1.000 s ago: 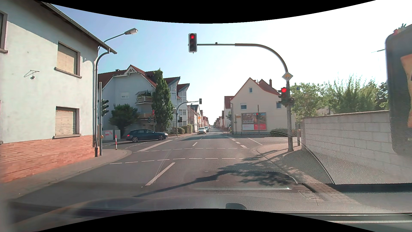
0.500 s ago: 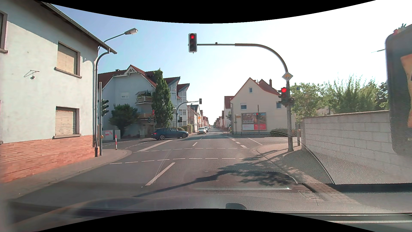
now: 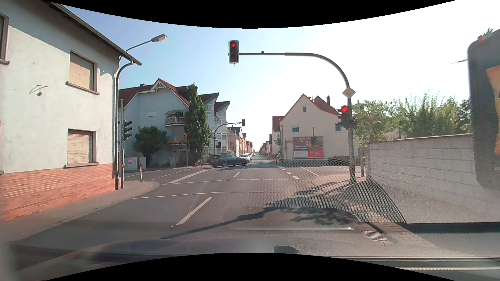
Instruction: Follow the waypoints while adhering to traffic rules and regulations
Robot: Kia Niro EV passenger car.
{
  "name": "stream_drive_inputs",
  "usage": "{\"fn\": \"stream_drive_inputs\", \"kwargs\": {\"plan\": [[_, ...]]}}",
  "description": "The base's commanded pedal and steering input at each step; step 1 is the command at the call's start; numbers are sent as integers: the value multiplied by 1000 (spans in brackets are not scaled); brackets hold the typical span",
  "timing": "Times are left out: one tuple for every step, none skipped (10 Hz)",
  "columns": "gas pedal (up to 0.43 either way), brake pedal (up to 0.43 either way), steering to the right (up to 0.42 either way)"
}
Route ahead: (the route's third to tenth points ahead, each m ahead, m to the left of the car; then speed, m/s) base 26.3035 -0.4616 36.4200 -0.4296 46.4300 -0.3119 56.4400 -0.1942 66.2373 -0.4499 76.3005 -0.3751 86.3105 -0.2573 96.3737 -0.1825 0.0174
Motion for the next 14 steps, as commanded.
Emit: {"fn": "stream_drive_inputs", "kwargs": {"plan": [[0,250,-18],[0,250,-18],[0,250,-18],[0,250,-18],[0,250,-18],[0,250,-18],[0,250,-18],[0,250,-18],[0,250,-18],[0,250,-18],[0,250,-18],[0,250,-18],[0,250,-18],[0,250,-18]]}}
